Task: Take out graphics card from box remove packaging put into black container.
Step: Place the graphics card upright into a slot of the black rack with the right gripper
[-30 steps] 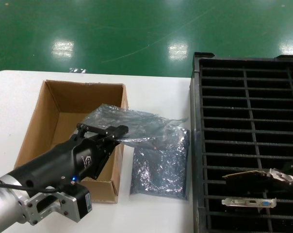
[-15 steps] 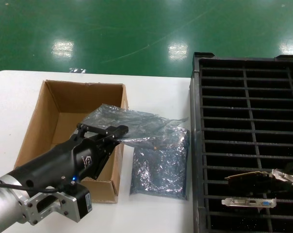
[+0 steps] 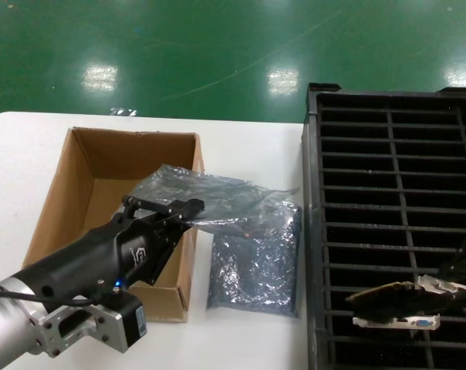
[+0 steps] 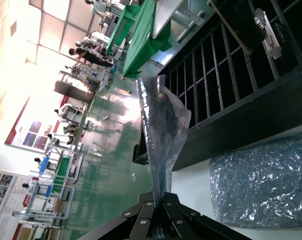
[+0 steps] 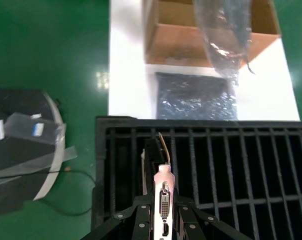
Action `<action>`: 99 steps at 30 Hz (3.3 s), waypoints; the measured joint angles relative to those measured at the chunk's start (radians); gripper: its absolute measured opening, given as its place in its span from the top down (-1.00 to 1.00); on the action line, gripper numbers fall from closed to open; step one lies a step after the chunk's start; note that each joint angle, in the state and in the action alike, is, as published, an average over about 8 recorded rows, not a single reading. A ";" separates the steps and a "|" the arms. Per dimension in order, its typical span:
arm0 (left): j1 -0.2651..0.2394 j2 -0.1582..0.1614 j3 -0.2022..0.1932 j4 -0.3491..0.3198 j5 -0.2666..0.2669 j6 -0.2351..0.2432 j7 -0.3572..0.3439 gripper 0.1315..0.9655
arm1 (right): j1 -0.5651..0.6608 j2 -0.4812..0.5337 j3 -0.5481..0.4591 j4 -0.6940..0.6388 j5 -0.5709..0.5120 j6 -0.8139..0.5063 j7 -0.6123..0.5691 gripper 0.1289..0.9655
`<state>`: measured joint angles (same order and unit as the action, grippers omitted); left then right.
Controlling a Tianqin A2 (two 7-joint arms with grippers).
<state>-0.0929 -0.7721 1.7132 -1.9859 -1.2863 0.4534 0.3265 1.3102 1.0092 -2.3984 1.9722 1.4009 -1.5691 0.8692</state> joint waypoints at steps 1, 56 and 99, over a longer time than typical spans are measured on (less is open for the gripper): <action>0.000 0.000 0.000 0.000 0.000 0.000 0.000 0.98 | 0.042 -0.005 -0.044 -0.012 0.014 0.000 -0.003 0.85; 0.000 0.000 0.000 0.000 0.000 0.000 0.000 0.98 | 0.189 -0.274 -0.355 -0.318 -0.196 -0.001 -0.129 0.85; 0.000 0.000 0.000 0.000 0.000 0.000 0.000 0.98 | 0.141 -0.368 -0.355 -0.358 -0.248 -0.001 -0.093 0.85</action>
<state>-0.0929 -0.7720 1.7131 -1.9859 -1.2864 0.4535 0.3266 1.4507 0.6412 -2.7530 1.6144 1.1525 -1.5700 0.7761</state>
